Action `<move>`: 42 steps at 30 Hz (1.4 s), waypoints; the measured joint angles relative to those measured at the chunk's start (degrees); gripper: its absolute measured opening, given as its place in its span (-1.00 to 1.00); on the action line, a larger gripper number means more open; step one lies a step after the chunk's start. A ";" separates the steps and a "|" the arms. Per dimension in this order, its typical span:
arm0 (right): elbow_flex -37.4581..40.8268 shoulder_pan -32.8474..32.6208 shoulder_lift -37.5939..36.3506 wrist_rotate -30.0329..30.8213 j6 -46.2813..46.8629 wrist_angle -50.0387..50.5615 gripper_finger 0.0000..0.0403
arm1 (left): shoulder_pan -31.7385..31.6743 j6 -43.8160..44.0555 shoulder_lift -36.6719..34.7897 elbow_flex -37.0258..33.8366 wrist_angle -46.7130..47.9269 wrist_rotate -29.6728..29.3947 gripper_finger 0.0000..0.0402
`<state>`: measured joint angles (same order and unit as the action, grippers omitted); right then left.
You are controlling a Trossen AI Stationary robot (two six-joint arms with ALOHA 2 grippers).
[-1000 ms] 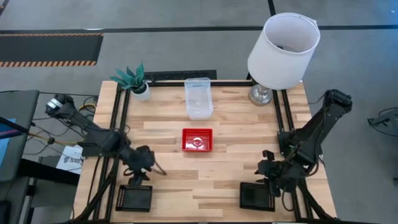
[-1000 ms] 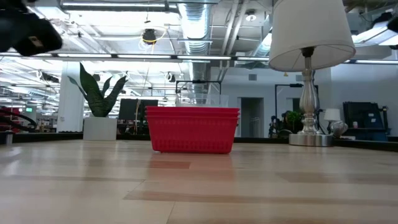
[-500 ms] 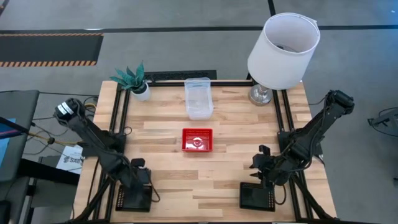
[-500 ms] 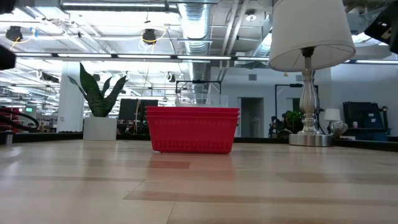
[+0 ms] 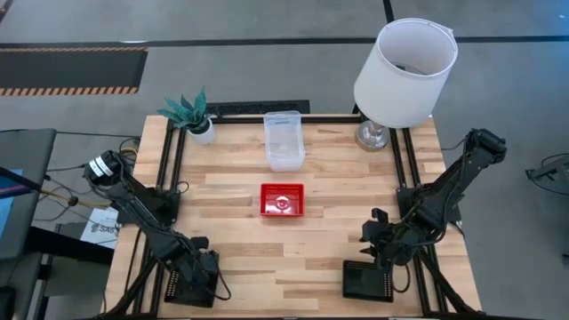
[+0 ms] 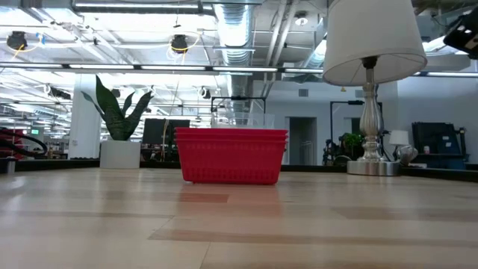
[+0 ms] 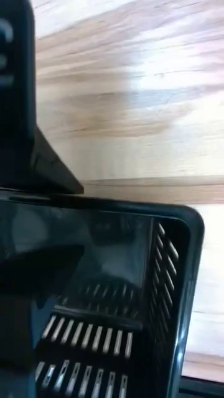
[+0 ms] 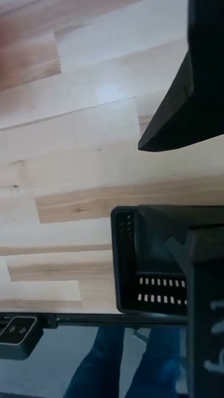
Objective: Stack baskets by color
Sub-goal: Stack the left black bin on the right stacked black bins
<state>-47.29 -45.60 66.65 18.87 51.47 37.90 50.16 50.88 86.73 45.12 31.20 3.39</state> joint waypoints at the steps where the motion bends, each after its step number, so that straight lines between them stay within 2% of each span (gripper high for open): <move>1: 0.00 0.00 -0.08 -0.10 0.14 0.23 -0.17 | -0.17 0.29 0.03 0.00 -0.03 0.28 -0.46; 4: -0.02 0.00 -0.64 -1.28 0.29 0.83 -0.19 | -1.60 0.44 -0.12 0.00 -1.79 3.62 -0.81; 6: -0.02 0.00 -1.52 -1.59 1.24 1.96 -0.20 | -2.84 0.48 -0.62 0.00 -3.60 5.38 -0.94; 11: -0.01 0.00 -4.85 -1.91 3.61 3.46 -0.24 | -7.22 -1.28 -3.49 2.63 -4.10 4.45 -0.99; 17: -0.02 0.00 -11.50 -0.21 3.66 3.98 -0.32 | -15.14 -7.12 -7.95 9.22 -2.13 -0.77 -1.00; 25: 0.00 0.00 -20.11 9.09 1.32 3.69 -0.41 | -26.29 -19.47 -5.63 19.29 -2.87 -2.18 -1.00; 29: 0.00 0.00 -23.69 16.38 -4.37 2.72 -0.41 | -32.06 -26.96 -1.18 24.23 -8.13 -2.28 -1.00; 33: 0.00 0.00 -26.56 23.12 -9.65 0.80 -0.41 | -36.34 -32.55 6.71 30.92 -14.27 -0.11 -1.00; 37: 0.00 0.00 -29.19 24.63 -15.41 -2.73 -0.41 | -38.61 -38.40 16.76 41.30 -17.73 0.63 -1.00; 42: 0.00 -0.27 -33.69 25.07 -19.70 -4.77 -0.41 | -40.88 -43.52 30.00 57.81 -19.47 6.69 -1.00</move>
<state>-47.29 -45.87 32.96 43.94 31.78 33.13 9.28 7.35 116.73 102.94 11.73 10.09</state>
